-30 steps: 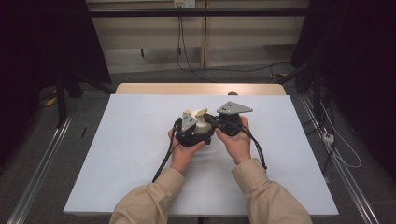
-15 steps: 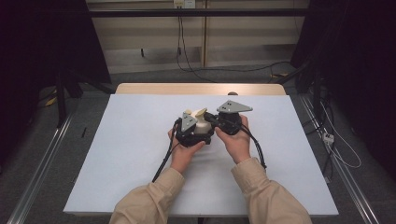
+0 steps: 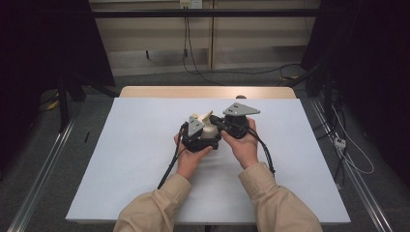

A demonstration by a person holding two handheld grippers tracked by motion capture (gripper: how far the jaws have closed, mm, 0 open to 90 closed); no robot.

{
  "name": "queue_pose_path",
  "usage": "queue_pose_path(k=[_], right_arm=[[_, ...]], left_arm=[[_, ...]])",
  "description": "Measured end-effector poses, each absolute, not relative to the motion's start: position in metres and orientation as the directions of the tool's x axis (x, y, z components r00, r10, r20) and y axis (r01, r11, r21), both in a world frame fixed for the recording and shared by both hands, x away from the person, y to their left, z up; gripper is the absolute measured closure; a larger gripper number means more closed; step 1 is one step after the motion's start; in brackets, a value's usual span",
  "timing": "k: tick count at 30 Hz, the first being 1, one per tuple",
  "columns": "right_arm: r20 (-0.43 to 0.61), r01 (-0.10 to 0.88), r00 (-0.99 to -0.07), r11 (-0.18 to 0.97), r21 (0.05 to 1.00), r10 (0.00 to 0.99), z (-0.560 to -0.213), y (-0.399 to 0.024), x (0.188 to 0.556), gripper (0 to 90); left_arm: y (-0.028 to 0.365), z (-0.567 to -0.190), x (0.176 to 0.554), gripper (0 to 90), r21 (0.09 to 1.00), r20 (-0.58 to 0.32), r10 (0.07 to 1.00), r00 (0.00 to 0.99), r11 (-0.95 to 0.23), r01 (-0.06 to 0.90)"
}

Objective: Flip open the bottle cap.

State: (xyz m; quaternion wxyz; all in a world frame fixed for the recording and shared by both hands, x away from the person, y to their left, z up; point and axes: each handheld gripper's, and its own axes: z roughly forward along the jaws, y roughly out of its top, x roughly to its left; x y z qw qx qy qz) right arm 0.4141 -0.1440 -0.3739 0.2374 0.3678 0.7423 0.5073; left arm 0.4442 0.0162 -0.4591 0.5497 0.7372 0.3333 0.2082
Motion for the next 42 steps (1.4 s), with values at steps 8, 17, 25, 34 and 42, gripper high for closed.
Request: queue_pose_path(k=[8,17,25,34,42], right_arm=[[0.019,0.302,-0.615,0.214,0.929,0.789,-0.3734,-0.1439,0.4143,90.0],[0.018,0.302,-0.616,0.215,0.929,0.788,-0.3728,-0.1415,0.416,90.0],[0.017,0.301,-0.617,0.217,0.929,0.787,-0.3718,-0.1408,0.4169,90.0],[0.013,0.297,-0.618,0.218,0.93,0.786,-0.371,-0.1383,0.4183,90.0],[0.017,0.298,-0.615,0.212,0.931,0.788,-0.3706,-0.1383,0.4201,90.0]], left_arm=[[0.016,-0.4592,0.4442,5.2,0.95,-0.059,0.721,0.691,-0.173,0.261],[0.0161,-0.4592,0.4442,5.2,0.949,-0.057,0.72,0.691,-0.175,0.261],[0.0161,-0.4591,0.4441,5.2,0.949,-0.055,0.721,0.691,-0.178,0.261],[0.0162,-0.459,0.4442,5.2,0.949,-0.052,0.72,0.692,-0.18,0.259],[0.0162,-0.4591,0.4441,5.2,0.949,-0.051,0.72,0.692,-0.181,0.258]])
